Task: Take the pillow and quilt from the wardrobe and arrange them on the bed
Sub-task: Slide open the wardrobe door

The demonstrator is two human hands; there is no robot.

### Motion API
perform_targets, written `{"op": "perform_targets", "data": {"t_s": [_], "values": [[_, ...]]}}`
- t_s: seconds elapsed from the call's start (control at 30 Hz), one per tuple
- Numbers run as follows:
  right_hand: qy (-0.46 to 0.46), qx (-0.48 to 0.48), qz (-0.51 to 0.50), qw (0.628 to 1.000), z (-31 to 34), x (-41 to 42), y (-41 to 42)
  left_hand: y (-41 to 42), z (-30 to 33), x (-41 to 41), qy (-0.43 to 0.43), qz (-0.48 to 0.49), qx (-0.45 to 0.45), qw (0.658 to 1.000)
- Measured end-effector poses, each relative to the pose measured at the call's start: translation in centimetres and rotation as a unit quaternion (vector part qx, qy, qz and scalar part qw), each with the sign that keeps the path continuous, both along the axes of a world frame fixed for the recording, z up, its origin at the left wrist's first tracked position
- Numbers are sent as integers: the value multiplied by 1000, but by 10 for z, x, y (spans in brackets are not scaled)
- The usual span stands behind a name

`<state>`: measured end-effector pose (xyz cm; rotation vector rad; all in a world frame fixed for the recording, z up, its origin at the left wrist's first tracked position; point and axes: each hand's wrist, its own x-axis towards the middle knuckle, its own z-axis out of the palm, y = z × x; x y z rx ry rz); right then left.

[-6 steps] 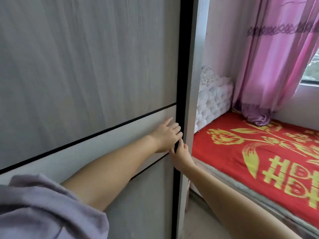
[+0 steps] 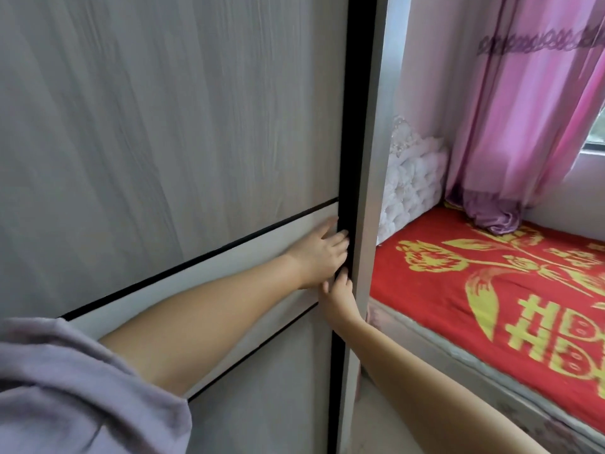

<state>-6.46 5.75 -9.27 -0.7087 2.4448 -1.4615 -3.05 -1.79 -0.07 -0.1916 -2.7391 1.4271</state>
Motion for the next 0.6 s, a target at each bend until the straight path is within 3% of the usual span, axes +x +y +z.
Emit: {"op": "perform_targets", "data": {"t_s": [0.23,0.6], "values": [[-52,-2,-21,998,-2,-5,-10,6,10,-5,-25,39,-89,995],[-35,-64,11,997,-12,33,-4,9,6,31,21,30,-45,998]]}}
